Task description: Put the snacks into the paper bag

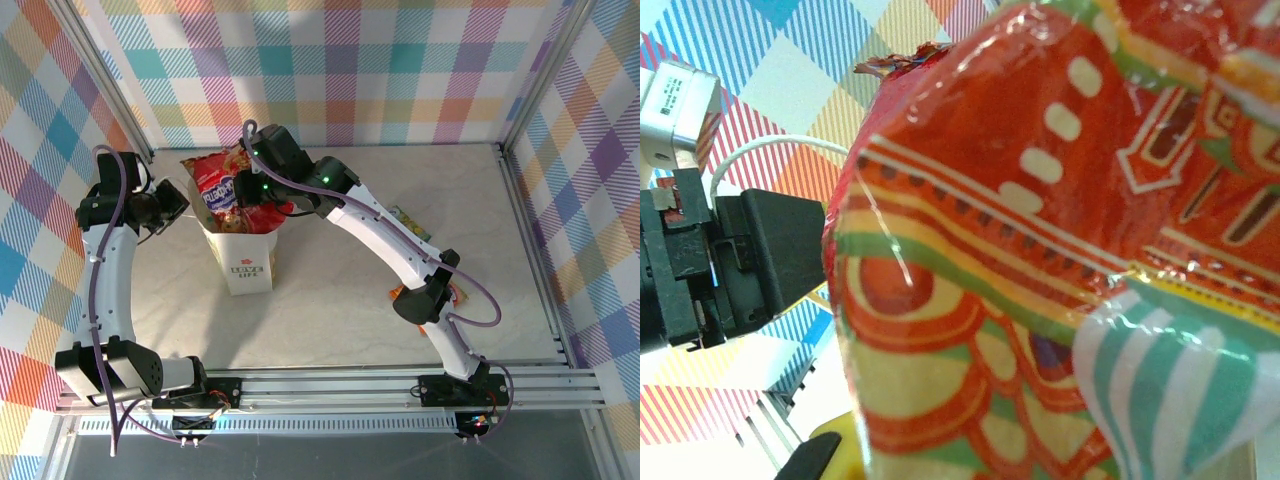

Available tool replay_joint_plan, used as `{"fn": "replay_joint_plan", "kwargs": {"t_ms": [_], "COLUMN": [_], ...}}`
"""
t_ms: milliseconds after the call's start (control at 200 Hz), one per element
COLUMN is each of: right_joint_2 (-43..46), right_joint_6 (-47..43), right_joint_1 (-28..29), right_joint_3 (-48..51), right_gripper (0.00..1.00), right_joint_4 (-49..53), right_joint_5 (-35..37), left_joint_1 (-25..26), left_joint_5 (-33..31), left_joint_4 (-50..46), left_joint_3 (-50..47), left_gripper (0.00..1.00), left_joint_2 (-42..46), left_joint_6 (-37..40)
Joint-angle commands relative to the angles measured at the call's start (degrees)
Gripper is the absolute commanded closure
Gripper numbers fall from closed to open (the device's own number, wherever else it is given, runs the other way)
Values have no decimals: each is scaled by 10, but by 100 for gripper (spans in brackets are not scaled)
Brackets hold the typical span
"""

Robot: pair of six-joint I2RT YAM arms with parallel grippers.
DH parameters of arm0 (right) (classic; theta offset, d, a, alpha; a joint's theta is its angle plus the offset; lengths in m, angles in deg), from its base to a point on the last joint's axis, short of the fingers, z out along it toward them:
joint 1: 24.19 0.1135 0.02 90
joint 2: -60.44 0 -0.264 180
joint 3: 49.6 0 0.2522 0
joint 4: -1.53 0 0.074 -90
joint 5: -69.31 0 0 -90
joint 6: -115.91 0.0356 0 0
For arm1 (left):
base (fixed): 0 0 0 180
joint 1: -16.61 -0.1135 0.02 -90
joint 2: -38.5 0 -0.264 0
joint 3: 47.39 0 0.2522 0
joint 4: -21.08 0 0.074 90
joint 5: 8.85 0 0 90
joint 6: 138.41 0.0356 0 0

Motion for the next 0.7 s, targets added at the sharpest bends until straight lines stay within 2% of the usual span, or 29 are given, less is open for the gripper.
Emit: {"fn": "replay_joint_plan", "kwargs": {"t_ms": [0,695], "right_joint_2": [35,12], "right_joint_6": [3,6], "right_joint_1": [7,6], "right_joint_3": [-19,-2], "right_gripper": [100,100], "right_joint_4": [-33,-2], "right_joint_5": [5,-1], "left_joint_1": [-8,-8], "left_joint_5": [-5,-13], "left_joint_4": [4,0], "left_joint_3": [15,2], "left_gripper": [90,90], "left_joint_2": [6,15], "left_joint_6": [-2,-4]}}
